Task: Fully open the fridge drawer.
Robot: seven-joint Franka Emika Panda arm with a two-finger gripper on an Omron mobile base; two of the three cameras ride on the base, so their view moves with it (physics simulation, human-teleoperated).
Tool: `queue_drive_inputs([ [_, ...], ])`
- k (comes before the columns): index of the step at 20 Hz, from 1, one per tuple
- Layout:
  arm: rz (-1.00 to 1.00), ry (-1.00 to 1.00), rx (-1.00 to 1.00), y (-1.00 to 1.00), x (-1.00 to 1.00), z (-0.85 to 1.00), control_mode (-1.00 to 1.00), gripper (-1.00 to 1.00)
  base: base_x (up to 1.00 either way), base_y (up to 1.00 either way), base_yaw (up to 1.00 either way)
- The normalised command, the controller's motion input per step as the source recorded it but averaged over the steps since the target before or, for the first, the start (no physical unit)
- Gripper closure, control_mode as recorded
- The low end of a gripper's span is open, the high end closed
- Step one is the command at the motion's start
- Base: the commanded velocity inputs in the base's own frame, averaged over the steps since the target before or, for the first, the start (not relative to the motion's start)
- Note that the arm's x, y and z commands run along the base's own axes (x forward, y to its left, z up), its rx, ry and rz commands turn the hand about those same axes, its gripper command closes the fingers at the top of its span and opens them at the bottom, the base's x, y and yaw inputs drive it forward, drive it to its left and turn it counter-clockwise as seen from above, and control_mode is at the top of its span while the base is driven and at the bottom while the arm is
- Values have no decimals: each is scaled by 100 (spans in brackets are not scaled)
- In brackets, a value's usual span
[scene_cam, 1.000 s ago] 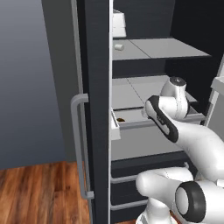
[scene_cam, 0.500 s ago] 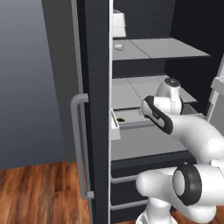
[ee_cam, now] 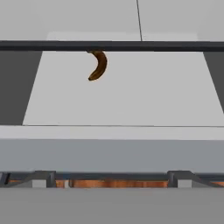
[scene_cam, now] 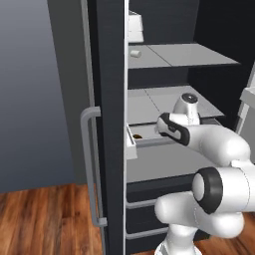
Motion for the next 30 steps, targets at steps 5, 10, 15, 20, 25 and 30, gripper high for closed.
queue_drive_inputs([
  [5,-3,0,1,0,32,-25,-100,-100,0,0,0],
  [10,-2,0,1,0,29,-27,-100,-100,0,0,0],
  [15,0,1,0,0,16,-25,-100,-100,0,0,0],
  [20,0,9,0,0,-28,-25,-100,-100,0,0,0],
  [25,0,2,0,0,-87,-34,-100,-100,0,0,0],
  [30,0,3,0,0,-99,-43,-100,-100,0,0,0],
])
